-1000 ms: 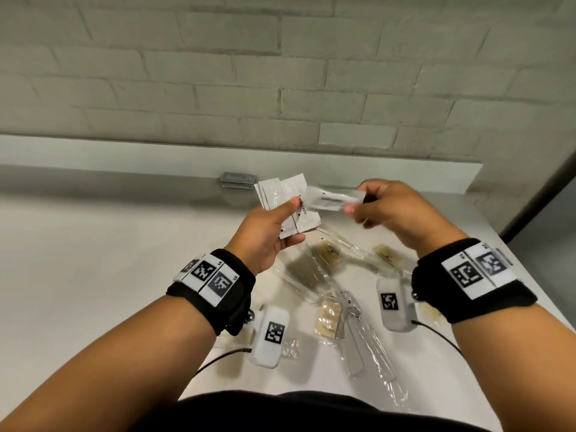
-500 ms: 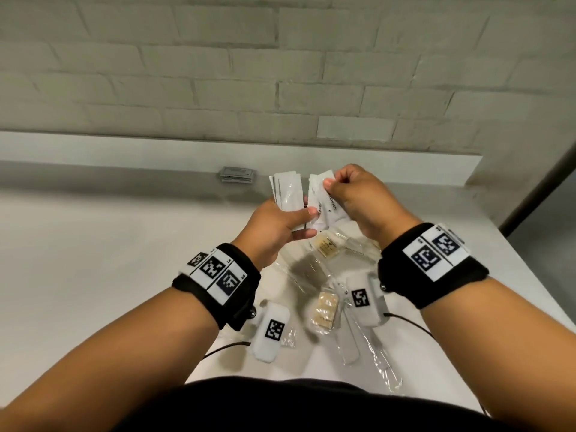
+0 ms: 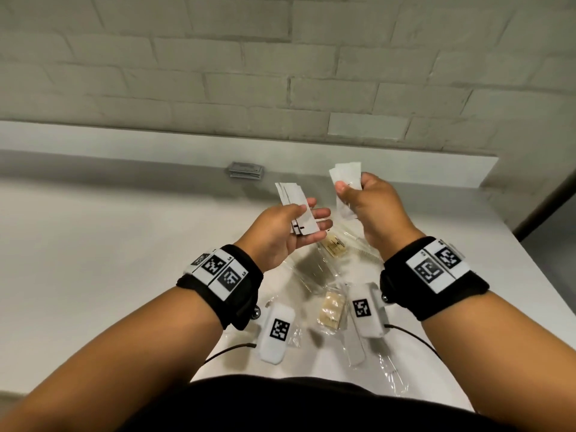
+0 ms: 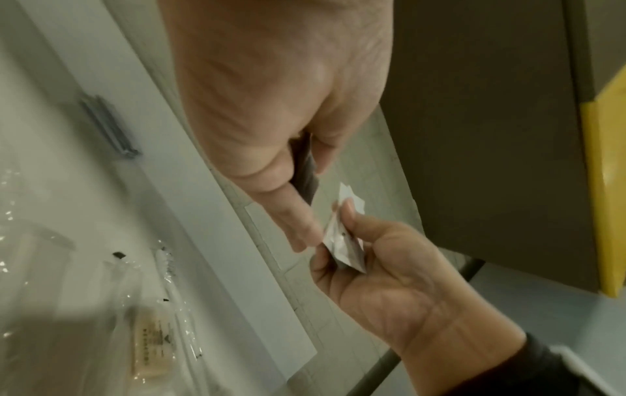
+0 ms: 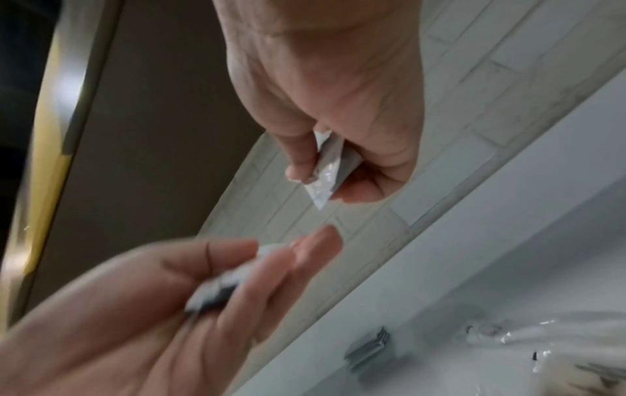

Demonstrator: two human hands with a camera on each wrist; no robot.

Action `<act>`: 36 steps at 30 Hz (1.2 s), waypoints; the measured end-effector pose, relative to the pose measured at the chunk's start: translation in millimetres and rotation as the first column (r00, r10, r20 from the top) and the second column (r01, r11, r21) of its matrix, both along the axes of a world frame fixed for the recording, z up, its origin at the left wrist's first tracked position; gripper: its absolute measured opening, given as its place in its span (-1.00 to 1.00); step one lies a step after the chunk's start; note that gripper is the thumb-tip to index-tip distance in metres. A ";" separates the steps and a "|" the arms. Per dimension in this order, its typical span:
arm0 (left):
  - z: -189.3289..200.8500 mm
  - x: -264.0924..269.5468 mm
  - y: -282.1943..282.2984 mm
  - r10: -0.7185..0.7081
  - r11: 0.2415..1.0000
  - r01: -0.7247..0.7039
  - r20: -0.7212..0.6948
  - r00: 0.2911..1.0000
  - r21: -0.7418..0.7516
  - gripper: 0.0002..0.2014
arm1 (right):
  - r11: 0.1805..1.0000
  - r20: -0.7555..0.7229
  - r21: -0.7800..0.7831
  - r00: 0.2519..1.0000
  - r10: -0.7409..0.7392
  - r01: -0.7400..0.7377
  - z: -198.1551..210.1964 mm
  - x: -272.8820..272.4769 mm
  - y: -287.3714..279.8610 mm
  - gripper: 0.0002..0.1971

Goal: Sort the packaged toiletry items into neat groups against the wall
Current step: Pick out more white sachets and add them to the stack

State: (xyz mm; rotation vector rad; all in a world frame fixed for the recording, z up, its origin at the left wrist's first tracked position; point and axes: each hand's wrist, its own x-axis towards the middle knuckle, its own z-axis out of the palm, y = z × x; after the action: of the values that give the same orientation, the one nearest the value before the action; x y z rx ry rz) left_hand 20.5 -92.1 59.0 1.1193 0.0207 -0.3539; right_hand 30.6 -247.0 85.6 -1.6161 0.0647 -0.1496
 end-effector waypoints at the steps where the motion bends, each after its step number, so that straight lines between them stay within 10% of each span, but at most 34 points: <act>1: -1.4 0.8 2.6 -0.011 1.000 0.011 0.021 1.000 0.007 -0.73 | 0.999 -0.014 0.010 0.999 0.032 -0.032 1.6 1.9 -4.8 -0.94; 6: -3.5 1.8 4.0 -0.060 0.985 0.036 0.137 0.989 0.168 -0.79 | 0.967 -0.110 0.040 0.961 0.253 -0.250 0.7 -4.4 0.7 -0.84; 13: -8.1 6.2 6.0 0.005 0.981 -0.034 0.148 0.989 0.193 -0.65 | 0.860 0.188 -0.500 0.982 -0.003 0.098 9.8 2.9 -2.0 -0.77; 17: -1.6 4.8 -3.5 -0.044 0.993 0.030 0.123 0.991 0.113 -0.72 | 0.937 0.031 -0.326 0.989 0.146 -0.128 5.6 -10.1 12.9 -0.85; 26: -7.5 9.1 3.3 0.031 0.999 -0.035 0.098 0.995 0.037 -0.85 | 0.993 -0.025 0.062 0.995 0.100 -0.098 11.2 -2.0 0.2 -0.88; 36: -2.6 4.5 -2.4 -0.036 0.998 0.034 0.028 0.999 0.060 -0.79 | 0.999 -0.015 -0.024 0.999 0.047 -0.047 -7.4 0.9 4.1 -0.87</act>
State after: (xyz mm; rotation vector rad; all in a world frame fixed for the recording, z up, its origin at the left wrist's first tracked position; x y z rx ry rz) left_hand 25.0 -94.6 56.4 1.1842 -0.0139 -0.3702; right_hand 31.5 -242.9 78.2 -1.6423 0.0361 -0.1026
